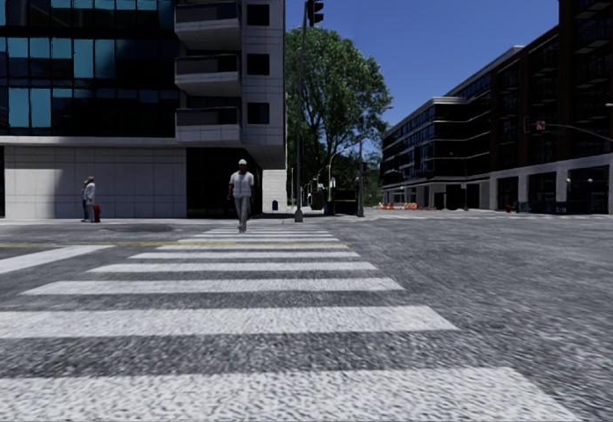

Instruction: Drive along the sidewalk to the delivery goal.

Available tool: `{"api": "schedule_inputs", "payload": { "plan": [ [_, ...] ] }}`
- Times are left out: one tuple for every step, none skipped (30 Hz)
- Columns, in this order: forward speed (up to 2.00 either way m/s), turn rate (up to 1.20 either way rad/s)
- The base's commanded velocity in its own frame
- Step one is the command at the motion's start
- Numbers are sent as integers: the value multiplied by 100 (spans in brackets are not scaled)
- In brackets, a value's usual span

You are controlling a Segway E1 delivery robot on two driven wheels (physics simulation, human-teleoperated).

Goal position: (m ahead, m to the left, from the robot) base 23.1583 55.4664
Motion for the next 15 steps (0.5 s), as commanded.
{"api": "schedule_inputs", "payload": {
  "plan": [
    [118, 0],
    [121, 0],
    [122, 0],
    [123, 0],
    [124, 0],
    [124, 0],
    [127, 0],
    [129, 0],
    [131, 0],
    [133, 0],
    [133, 0],
    [134, 0],
    [134, 0],
    [191, 0],
    [196, 0]
  ]
}}
